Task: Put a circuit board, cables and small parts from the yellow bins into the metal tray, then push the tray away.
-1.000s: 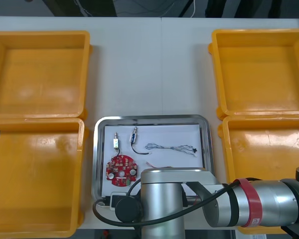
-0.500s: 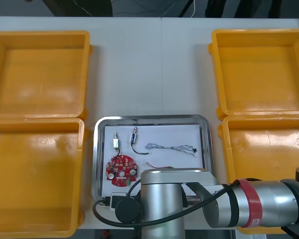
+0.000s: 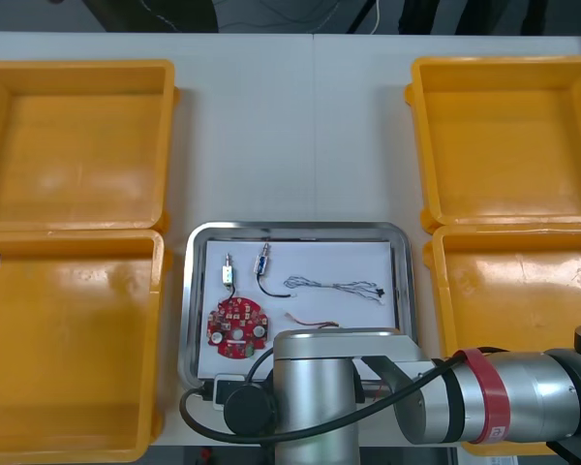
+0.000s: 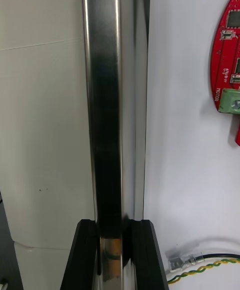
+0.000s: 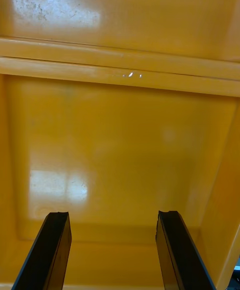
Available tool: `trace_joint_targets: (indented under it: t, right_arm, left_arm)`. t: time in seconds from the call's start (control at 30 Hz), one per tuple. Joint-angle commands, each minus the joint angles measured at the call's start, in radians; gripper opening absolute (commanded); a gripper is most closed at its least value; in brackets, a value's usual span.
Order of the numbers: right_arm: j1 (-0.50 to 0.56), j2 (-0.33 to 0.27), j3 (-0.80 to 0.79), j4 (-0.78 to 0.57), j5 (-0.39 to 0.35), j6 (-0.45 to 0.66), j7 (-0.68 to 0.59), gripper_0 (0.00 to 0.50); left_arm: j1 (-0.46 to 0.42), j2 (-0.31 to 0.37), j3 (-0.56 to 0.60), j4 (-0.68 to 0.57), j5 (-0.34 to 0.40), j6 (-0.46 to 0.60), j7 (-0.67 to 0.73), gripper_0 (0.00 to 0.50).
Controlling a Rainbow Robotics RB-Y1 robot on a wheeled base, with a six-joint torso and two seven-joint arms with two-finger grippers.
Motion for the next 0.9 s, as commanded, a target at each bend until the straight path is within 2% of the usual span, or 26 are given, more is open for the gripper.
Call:
trace_joint_targets:
  t: [0.03,0.37,0.9]
  right_arm:
    - [0.012,0.008,0.036,-0.054,0.035,-0.007,-0.029,0.043]
    - [0.0,-0.006,0.039,-0.057,0.038,-0.013,-0.029,0.043]
    - [-0.104,-0.064,0.045,-0.055,0.038,-0.054,-0.031,0.044]
  left_arm:
    - [0.014,0.046,0.028,-0.03,-0.009,0.006,-0.085,0.5]
    - [0.014,0.046,0.028,-0.03,-0.009,0.006,-0.085,0.5]
    - [0.014,0.046,0.028,-0.03,-0.009,0.006,-0.085,0.5]
